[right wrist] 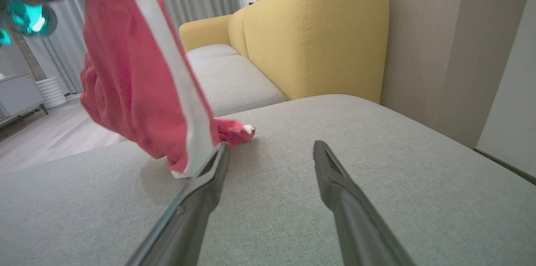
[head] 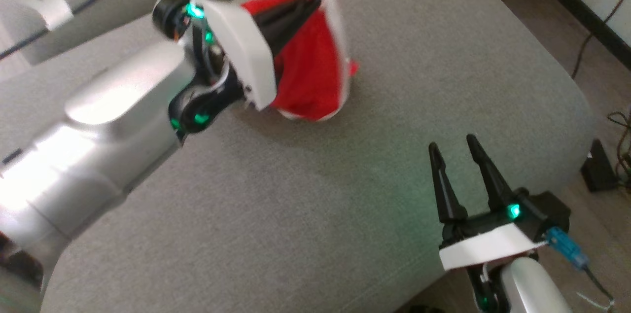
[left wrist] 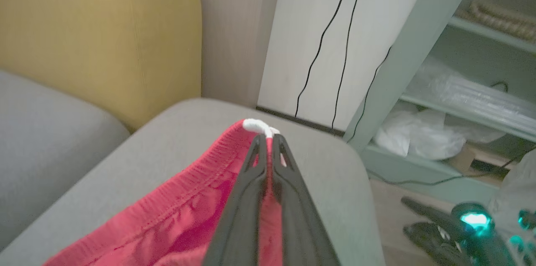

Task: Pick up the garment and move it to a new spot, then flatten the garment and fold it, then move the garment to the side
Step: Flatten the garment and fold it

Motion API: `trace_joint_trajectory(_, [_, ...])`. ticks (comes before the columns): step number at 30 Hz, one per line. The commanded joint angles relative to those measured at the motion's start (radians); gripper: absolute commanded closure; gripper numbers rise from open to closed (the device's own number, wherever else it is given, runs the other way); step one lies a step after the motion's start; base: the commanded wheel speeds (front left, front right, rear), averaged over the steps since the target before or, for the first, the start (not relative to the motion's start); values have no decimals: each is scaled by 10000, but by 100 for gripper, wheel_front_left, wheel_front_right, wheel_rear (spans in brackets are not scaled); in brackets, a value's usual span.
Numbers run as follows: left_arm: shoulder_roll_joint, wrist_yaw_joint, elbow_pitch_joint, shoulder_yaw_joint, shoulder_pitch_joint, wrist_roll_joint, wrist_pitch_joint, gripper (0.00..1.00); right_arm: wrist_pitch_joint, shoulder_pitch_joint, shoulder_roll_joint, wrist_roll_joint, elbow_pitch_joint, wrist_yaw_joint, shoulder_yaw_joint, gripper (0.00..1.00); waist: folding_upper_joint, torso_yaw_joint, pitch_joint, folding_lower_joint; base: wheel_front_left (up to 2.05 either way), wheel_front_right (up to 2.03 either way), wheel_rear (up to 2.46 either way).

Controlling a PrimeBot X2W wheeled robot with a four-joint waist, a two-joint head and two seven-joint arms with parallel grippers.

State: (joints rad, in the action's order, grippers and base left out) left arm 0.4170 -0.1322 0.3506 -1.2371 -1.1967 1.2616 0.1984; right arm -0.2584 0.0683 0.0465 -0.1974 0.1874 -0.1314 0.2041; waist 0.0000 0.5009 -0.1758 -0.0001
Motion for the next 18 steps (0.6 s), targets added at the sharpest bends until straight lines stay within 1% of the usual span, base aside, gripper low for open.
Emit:
trace_joint_trajectory(1, [161,16,-227,627,-786,69,-276,100,-34,15,37,106,-268,7,210,0,0,-223,303,1,0,0,0])
trace_joint_trajectory(4, [172,16,-378,864,-1029,195,-881,100,-34,-116,37,248,-268,7,191,0,0,-566,590,1,0,0,0])
trace_joint_trajectory(8, [433,16,-409,973,-724,232,-1512,100,-34,-311,37,376,-283,7,62,0,0,-1263,841,1,0,0,0])
trace_joint_trajectory(10, [631,49,-415,918,-207,341,-1696,100,-34,-399,37,397,-280,7,21,0,0,-1656,875,1,0,0,0])
trace_joint_trajectory(14, [1130,310,-534,743,1175,609,-2130,100,-34,-470,37,397,-224,7,-34,0,0,-2445,724,1,0,0,0])
trace_joint_trajectory(15, [1272,374,-541,717,1549,703,-2265,100,-34,-454,37,386,-176,7,-32,0,0,-2607,675,1,0,0,0])
trace_joint_trajectory(16, [1272,374,-541,717,1549,703,-2265,100,-34,-454,37,386,-176,7,-32,0,0,-2607,675,1,0,0,0])
trace_joint_trajectory(18, [1509,452,-542,671,2203,842,-2547,100,-34,-418,37,309,-41,7,-99,0,0,-2949,552,1,0,0,0])
